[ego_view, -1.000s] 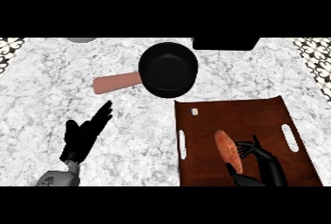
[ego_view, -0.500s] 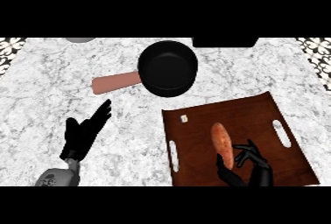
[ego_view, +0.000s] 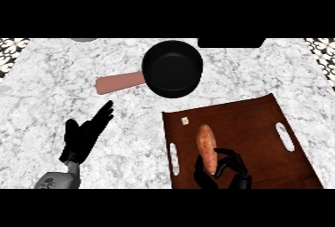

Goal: Pick the sweet potato from the tray and place it in the pot

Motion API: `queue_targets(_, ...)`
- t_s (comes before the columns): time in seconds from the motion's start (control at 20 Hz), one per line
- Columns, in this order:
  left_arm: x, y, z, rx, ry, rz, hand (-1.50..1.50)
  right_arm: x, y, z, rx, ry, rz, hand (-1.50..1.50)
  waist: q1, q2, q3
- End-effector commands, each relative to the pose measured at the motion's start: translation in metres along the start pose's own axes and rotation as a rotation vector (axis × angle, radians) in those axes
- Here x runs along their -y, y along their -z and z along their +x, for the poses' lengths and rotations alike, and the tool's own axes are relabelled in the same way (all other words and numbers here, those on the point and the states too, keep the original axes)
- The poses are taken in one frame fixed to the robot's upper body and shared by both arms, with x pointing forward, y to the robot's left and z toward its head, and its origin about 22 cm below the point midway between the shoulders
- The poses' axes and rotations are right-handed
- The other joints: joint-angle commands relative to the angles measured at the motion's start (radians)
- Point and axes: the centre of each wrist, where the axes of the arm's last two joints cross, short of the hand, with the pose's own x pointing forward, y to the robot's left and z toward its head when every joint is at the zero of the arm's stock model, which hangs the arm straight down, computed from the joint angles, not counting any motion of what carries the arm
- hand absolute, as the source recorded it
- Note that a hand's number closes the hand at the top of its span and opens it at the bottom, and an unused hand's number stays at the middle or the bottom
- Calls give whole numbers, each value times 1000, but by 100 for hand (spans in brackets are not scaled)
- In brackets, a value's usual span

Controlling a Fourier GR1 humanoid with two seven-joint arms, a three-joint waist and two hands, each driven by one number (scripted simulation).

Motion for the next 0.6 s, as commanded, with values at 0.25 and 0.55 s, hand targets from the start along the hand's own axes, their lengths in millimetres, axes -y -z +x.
queue_targets(0.25,3,-4,9,-5,5,5,0,-3,20,13,109,-181,-76,150,1,-3,-4)
queue_targets(0.55,-4,2,0,-10,8,17,0,-10,60,55,134,-269,-57,150,-10,-1,-6)
